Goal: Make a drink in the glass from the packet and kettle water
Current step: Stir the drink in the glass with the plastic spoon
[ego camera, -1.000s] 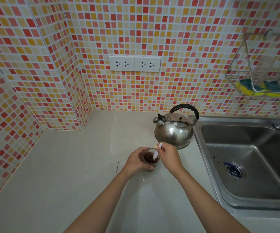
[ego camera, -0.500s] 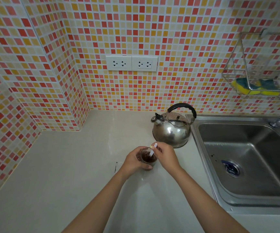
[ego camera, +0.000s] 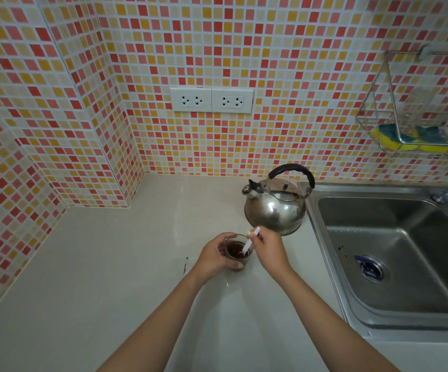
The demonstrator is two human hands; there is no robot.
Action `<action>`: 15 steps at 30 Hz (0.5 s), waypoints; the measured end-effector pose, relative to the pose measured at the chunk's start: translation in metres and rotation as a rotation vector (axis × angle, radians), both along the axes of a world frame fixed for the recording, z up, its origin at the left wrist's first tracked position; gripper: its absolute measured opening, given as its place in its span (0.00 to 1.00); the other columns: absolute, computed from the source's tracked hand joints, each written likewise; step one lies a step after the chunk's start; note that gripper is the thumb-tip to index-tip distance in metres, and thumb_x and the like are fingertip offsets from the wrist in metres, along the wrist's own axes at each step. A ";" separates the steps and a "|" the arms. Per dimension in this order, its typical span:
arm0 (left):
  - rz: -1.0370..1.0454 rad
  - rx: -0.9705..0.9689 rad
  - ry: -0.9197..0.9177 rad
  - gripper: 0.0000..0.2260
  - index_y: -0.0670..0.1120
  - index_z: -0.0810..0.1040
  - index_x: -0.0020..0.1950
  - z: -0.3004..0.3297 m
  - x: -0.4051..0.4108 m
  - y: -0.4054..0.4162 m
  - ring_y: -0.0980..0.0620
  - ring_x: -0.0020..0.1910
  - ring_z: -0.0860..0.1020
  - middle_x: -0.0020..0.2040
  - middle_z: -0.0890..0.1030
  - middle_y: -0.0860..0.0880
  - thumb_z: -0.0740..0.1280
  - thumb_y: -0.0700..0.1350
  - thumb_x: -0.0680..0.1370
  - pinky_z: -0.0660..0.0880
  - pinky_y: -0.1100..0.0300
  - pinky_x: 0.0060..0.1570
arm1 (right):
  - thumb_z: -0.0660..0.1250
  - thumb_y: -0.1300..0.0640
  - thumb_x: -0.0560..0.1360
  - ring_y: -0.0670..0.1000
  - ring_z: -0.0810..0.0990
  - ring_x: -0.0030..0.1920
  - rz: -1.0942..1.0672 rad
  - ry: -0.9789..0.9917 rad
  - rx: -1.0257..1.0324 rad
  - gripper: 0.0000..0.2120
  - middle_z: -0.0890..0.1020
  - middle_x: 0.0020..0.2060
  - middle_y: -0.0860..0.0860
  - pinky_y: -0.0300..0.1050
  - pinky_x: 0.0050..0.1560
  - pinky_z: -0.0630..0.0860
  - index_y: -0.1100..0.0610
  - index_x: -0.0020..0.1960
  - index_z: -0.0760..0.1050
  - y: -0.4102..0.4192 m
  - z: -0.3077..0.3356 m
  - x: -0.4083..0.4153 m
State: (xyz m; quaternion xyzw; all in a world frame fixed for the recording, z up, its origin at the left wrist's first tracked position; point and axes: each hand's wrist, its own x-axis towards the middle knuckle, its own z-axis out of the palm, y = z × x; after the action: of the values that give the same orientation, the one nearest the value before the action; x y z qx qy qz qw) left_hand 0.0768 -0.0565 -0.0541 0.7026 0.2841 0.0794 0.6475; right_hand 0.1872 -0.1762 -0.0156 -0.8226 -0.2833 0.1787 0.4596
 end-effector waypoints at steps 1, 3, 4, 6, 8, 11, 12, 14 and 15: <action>0.001 -0.002 0.001 0.35 0.49 0.77 0.62 0.000 0.000 0.000 0.46 0.60 0.79 0.58 0.82 0.47 0.80 0.35 0.57 0.76 0.54 0.62 | 0.63 0.60 0.78 0.50 0.76 0.34 -0.031 0.061 0.013 0.08 0.78 0.33 0.53 0.46 0.39 0.72 0.61 0.42 0.77 0.001 -0.001 -0.001; 0.008 -0.005 0.001 0.35 0.49 0.77 0.62 -0.001 0.000 -0.001 0.46 0.60 0.79 0.58 0.82 0.47 0.80 0.34 0.58 0.76 0.55 0.62 | 0.62 0.62 0.77 0.47 0.74 0.31 -0.127 0.155 0.064 0.08 0.77 0.31 0.51 0.41 0.36 0.71 0.62 0.43 0.79 0.001 -0.001 0.000; 0.011 -0.007 0.000 0.35 0.49 0.77 0.62 -0.001 0.001 -0.001 0.46 0.60 0.79 0.59 0.82 0.46 0.80 0.33 0.58 0.76 0.55 0.62 | 0.62 0.62 0.77 0.47 0.73 0.30 -0.185 0.193 0.094 0.08 0.77 0.30 0.50 0.41 0.33 0.71 0.61 0.43 0.79 0.001 0.001 0.002; 0.017 -0.013 -0.007 0.34 0.49 0.77 0.62 -0.001 0.001 -0.001 0.46 0.60 0.79 0.59 0.82 0.45 0.80 0.32 0.58 0.77 0.55 0.61 | 0.61 0.64 0.77 0.47 0.73 0.28 -0.273 0.253 0.155 0.09 0.77 0.29 0.51 0.39 0.29 0.70 0.61 0.43 0.80 -0.001 0.006 0.006; 0.017 -0.018 -0.013 0.34 0.48 0.77 0.62 -0.001 0.001 -0.001 0.45 0.59 0.79 0.59 0.82 0.45 0.79 0.31 0.59 0.77 0.54 0.60 | 0.61 0.64 0.77 0.47 0.73 0.27 -0.290 0.247 0.212 0.10 0.77 0.28 0.51 0.35 0.27 0.70 0.59 0.41 0.79 -0.002 0.010 0.010; 0.016 -0.032 -0.019 0.34 0.48 0.77 0.63 -0.001 0.000 -0.002 0.47 0.57 0.79 0.58 0.82 0.45 0.79 0.31 0.60 0.77 0.56 0.58 | 0.62 0.62 0.77 0.42 0.73 0.25 -0.204 0.141 0.237 0.10 0.76 0.27 0.48 0.29 0.25 0.68 0.56 0.39 0.79 -0.004 0.014 0.008; 0.017 -0.038 -0.021 0.33 0.48 0.77 0.63 -0.001 0.000 -0.002 0.47 0.57 0.79 0.58 0.82 0.45 0.79 0.31 0.60 0.77 0.56 0.58 | 0.62 0.61 0.77 0.41 0.73 0.25 -0.151 0.111 0.227 0.10 0.76 0.26 0.46 0.29 0.26 0.68 0.55 0.40 0.79 -0.004 0.014 0.005; 0.022 -0.047 -0.027 0.33 0.47 0.77 0.63 -0.001 0.000 -0.002 0.46 0.58 0.80 0.58 0.82 0.45 0.79 0.30 0.60 0.78 0.56 0.58 | 0.64 0.60 0.77 0.40 0.72 0.25 -0.020 0.062 0.187 0.09 0.76 0.26 0.45 0.31 0.30 0.68 0.55 0.40 0.79 -0.003 0.012 -0.001; 0.024 -0.047 -0.029 0.33 0.47 0.77 0.63 -0.001 0.000 -0.002 0.46 0.58 0.80 0.57 0.83 0.45 0.79 0.30 0.60 0.78 0.56 0.57 | 0.65 0.60 0.76 0.40 0.72 0.26 0.048 0.036 0.156 0.08 0.75 0.26 0.45 0.34 0.31 0.69 0.57 0.39 0.79 -0.003 0.010 -0.003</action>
State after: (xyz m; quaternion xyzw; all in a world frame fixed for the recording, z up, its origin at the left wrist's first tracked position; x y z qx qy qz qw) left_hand 0.0767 -0.0587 -0.0551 0.6827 0.2848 0.0905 0.6668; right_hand 0.1838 -0.1788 -0.0056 -0.7740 -0.3078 0.1816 0.5227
